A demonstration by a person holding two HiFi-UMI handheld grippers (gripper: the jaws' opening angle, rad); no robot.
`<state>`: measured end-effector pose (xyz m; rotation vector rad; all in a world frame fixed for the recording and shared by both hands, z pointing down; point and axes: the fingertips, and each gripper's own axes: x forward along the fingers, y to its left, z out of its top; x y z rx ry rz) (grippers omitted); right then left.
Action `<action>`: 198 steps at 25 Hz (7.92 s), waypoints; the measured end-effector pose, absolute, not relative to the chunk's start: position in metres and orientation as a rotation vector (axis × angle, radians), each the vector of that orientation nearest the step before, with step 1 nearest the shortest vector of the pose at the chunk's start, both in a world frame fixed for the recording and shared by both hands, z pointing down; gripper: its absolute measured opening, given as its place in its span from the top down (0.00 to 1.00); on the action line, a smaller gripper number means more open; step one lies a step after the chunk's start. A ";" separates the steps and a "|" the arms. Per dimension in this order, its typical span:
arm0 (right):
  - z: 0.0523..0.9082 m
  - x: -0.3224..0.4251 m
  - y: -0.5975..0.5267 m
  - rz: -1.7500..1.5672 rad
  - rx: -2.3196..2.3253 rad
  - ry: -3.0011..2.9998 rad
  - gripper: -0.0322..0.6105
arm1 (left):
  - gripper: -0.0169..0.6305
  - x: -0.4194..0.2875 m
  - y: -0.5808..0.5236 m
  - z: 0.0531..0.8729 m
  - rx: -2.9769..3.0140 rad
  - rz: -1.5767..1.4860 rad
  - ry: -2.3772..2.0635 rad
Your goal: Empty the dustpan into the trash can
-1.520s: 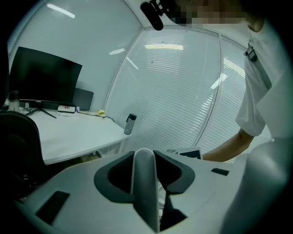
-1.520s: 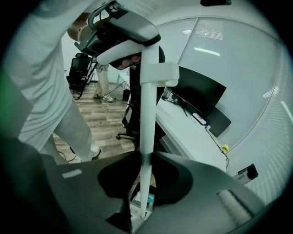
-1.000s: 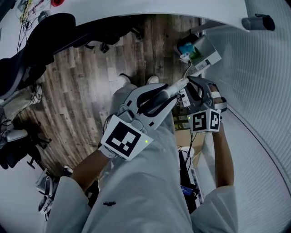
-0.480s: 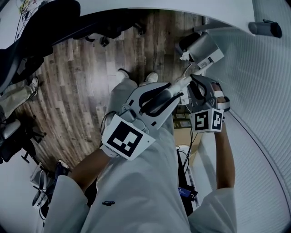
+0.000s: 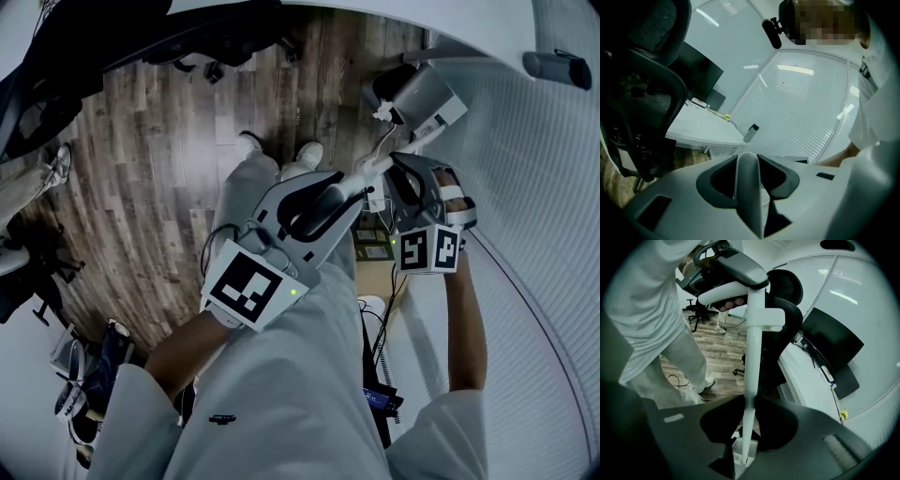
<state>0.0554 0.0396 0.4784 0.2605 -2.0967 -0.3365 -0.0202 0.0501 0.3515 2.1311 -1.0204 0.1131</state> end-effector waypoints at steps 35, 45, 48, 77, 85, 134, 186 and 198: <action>0.520 0.019 0.066 -0.401 0.048 -2.075 0.82 | 0.77 -0.068 0.089 0.407 1.900 -0.073 -1.151; 0.523 0.025 0.063 -0.424 0.033 -2.046 0.82 | 0.77 -0.063 0.089 0.412 1.844 -0.138 -1.138; 0.520 0.029 0.062 -0.424 0.036 -2.040 0.82 | 0.77 -0.058 0.088 0.408 1.861 -0.136 -1.131; 0.450 0.058 0.070 -0.372 0.268 -2.047 0.82 | 0.77 -0.021 0.086 0.329 2.065 0.015 -0.988; 0.422 0.066 0.068 -0.347 0.394 -2.068 0.82 | 0.77 -0.008 0.084 0.297 2.136 0.092 -0.943; 0.402 0.082 0.076 -0.224 0.631 -2.133 0.81 | 0.77 0.021 0.079 0.269 2.271 0.305 -0.802; 0.372 0.028 0.084 -0.245 0.659 -2.326 0.81 | 0.77 -0.003 0.097 0.230 2.299 0.551 -0.945; 0.368 0.004 0.085 -0.273 0.643 -2.371 0.80 | 0.77 -0.043 0.080 0.249 2.268 0.616 -1.057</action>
